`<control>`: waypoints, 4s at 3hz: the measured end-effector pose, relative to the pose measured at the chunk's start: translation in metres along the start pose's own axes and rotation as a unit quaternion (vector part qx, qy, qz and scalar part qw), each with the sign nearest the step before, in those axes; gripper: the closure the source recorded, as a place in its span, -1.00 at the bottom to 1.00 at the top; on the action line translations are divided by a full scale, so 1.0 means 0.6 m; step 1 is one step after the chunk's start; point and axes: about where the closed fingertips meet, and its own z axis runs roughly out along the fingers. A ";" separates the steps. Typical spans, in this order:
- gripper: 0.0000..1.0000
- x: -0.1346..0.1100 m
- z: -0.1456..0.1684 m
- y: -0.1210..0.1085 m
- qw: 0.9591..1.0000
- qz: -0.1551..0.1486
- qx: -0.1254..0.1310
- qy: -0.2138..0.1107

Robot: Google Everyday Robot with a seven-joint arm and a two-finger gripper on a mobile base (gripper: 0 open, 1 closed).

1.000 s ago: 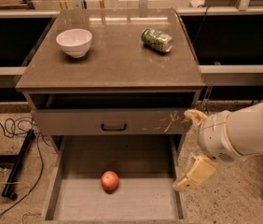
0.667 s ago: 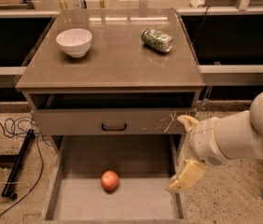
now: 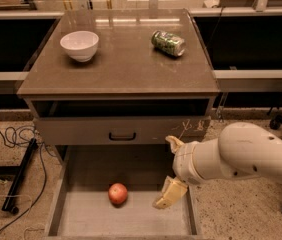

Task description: Pick apple from middle drawer and place on counter

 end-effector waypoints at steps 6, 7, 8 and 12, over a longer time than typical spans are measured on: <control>-1.00 0.098 0.355 0.042 0.997 0.030 -0.056 -0.035; -1.00 0.112 0.415 0.052 0.995 0.044 -0.070 -0.047; -1.00 0.101 0.466 0.071 0.993 0.047 -0.088 -0.067; -1.00 0.109 0.561 0.038 0.993 0.051 -0.057 -0.090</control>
Offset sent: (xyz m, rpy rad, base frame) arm 0.0030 0.0508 -0.1286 0.0880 0.0373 0.0558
